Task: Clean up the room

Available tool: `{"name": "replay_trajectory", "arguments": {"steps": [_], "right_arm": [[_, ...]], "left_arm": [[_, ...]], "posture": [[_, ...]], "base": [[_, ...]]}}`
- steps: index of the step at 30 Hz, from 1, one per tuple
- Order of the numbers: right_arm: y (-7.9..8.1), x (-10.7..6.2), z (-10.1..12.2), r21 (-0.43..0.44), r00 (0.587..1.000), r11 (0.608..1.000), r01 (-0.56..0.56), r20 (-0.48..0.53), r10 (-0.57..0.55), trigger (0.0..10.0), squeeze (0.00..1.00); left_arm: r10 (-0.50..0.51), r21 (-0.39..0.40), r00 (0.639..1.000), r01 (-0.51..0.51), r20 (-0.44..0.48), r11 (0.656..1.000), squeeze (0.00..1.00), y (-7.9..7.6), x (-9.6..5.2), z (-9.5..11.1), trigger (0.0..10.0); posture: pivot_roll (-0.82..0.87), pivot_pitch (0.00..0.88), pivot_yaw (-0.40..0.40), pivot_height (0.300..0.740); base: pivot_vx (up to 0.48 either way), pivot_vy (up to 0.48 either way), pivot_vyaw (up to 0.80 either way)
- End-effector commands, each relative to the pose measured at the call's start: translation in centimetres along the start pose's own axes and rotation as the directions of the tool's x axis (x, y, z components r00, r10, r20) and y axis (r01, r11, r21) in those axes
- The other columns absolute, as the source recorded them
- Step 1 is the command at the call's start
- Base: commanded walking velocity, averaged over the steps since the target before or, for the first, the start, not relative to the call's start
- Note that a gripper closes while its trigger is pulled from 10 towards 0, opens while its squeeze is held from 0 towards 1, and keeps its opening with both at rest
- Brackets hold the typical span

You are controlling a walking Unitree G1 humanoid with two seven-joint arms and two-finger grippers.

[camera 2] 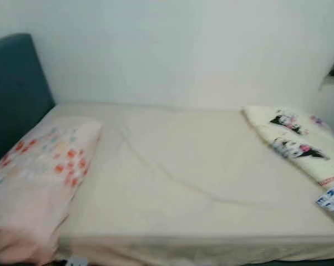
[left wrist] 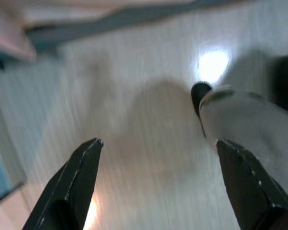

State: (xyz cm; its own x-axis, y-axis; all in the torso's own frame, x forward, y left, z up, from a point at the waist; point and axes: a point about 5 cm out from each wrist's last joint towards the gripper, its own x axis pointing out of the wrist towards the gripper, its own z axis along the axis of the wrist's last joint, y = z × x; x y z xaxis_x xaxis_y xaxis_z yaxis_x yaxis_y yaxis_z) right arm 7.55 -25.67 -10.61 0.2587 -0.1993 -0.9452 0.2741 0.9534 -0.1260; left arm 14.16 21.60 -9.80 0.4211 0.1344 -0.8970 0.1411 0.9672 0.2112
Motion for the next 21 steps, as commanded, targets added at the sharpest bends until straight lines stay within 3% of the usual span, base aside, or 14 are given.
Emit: {"name": "replay_trajectory", "arguments": {"steps": [1,7,14,19,21], "right_arm": [[-0.4,0.0,0.8,0.005,0.999,1.0,0.014,0.033,-0.014,10.0,0.0],[-0.3,0.0,1.2,0.007,0.999,1.0,0.007,0.043,-0.007,10.0,0.0],[1.5,0.2,1.7,-0.004,0.998,1.0,-0.027,0.056,0.027,10.0,0.0],[2.1,0.2,1.7,-0.004,0.997,0.999,-0.053,0.057,0.053,10.0,0.0],[2.0,0.2,1.7,0.017,0.997,0.999,-0.044,0.06,0.043,10.0,0.0]], "left_arm": [[-0.008,0.009,1.0,0.008,-0.001,1.0,0.0,-0.2,0.0,0.0,10.0],[-0.011,0.011,1.0,0.011,0.002,1.0,0.0,-0.3,0.0,0.1,10.0],[-0.014,0.01,1.0,0.014,0.001,1.0,0.0,-0.4,0.0,0.2,10.0],[-0.014,0.008,1.0,0.014,0.0,1.0,0.0,-0.4,0.0,0.1,10.0],[-0.014,0.009,1.0,0.014,-0.001,1.0,0.0,-0.4,0.0,0.1,10.0]], "posture": [[-0.04,0.0,-0.051,0.74],[-0.04,0.0,-0.051,0.74],[-0.05,0.0,-0.047,0.74],[-0.05,0.0,-0.045,0.74],[-0.05,0.0,-0.043,0.74]], "base": [[0.0,-0.469,-0.63],[0.0,-0.469,0.0],[0.0,-0.469,0.0],[0.0,-0.469,0.8],[0.0,-0.469,0.0]]}}
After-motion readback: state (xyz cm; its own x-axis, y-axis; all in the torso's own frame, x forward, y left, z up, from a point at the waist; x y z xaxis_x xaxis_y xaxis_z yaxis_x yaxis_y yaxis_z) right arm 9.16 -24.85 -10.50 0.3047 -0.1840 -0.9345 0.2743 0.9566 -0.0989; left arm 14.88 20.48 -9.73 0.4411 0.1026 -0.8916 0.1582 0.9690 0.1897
